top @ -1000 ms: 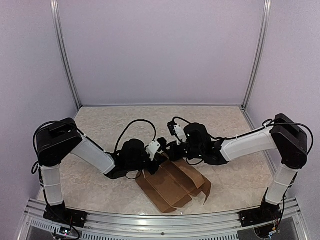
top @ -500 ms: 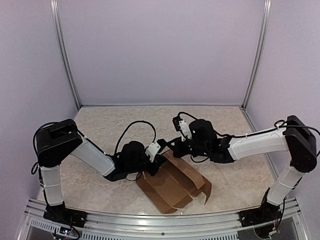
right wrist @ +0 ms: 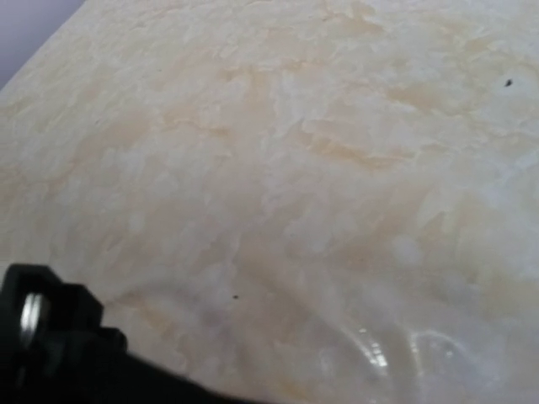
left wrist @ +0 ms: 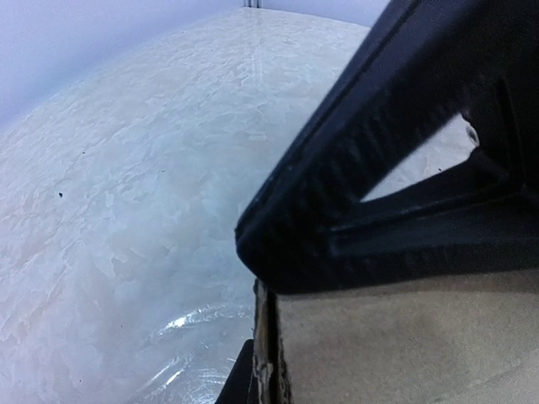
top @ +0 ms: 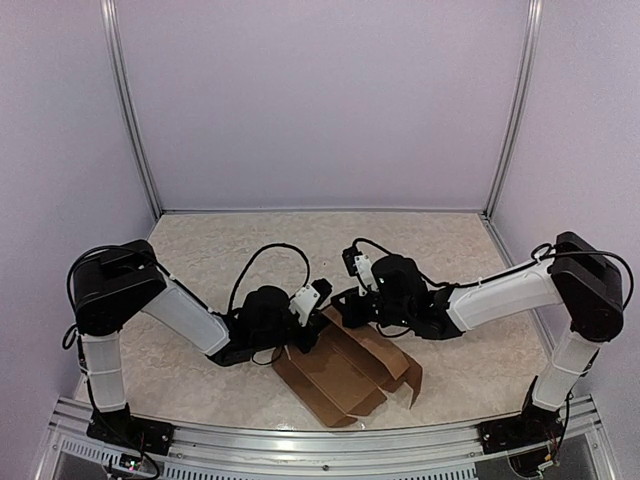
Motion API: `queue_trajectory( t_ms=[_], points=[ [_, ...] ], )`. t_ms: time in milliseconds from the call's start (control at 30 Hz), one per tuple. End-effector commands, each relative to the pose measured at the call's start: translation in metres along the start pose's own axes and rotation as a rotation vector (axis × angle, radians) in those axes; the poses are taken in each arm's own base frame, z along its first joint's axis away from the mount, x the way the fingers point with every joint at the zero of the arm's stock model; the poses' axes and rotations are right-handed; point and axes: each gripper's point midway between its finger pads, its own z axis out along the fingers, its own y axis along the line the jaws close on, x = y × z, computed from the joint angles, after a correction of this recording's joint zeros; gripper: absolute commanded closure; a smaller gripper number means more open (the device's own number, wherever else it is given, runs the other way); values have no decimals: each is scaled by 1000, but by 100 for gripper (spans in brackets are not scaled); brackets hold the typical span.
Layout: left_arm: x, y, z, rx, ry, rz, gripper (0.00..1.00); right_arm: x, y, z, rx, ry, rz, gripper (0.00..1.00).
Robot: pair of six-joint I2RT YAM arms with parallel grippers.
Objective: Fold the paper box
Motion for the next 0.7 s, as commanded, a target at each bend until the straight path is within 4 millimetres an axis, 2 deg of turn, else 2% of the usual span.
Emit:
queue_trajectory(
  t_ms=[0,100,667],
  points=[
    [-1,6,1,-45,-30,-36,85,52,-8,4,31,132,2,100],
    [-5,8,2,-55,-50,-61,81,50,-7,4,31,128,3,100],
    [2,5,16,-129,-46,-84,80,46,-1,3,8,107,18,100]
  ],
)
